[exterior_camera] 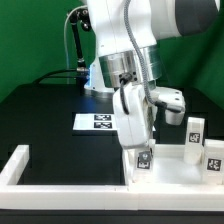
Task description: Assemble square table
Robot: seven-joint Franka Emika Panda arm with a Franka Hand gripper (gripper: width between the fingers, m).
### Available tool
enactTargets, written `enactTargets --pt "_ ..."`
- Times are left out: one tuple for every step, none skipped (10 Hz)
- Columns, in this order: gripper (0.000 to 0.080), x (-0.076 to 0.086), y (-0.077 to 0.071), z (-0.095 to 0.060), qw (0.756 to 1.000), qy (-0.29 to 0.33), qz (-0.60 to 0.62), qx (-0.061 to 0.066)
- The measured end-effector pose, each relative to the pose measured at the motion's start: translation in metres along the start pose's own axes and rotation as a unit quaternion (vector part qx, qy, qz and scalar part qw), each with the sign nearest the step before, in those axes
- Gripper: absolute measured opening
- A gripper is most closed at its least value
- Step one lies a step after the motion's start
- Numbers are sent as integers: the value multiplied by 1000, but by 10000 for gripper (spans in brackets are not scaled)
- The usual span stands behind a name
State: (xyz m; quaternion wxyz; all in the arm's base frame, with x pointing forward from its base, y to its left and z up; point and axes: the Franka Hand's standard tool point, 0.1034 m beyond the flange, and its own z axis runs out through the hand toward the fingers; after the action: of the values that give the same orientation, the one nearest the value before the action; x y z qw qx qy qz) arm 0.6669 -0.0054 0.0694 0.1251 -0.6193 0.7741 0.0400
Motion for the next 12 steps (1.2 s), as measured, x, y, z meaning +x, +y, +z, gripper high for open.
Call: enactTargets --pt "354 -1 0 0 1000 3 -26 -1" --pt "490 -4 0 0 992 12 -129 -4" --pt "610 -6 0 0 971 17 -239 -8" --pt "610 -9 1 1 951 20 -307 -14" --pt "641 -8 1 1 940 20 -340 -14" --pt "648 -7 1 1 926 20 -376 -15" --pt "648 -7 1 1 912 20 -409 -16" --pt "649 -6 1 1 890 21 -456 -18" --pt "649 -4 1 0 824 33 -565 -38" --pt "649 -3 0 0 767 36 -639 -47" --pt "649 1 2 1 740 27 -670 -55" --pt "649 2 1 1 755 29 -653 -54"
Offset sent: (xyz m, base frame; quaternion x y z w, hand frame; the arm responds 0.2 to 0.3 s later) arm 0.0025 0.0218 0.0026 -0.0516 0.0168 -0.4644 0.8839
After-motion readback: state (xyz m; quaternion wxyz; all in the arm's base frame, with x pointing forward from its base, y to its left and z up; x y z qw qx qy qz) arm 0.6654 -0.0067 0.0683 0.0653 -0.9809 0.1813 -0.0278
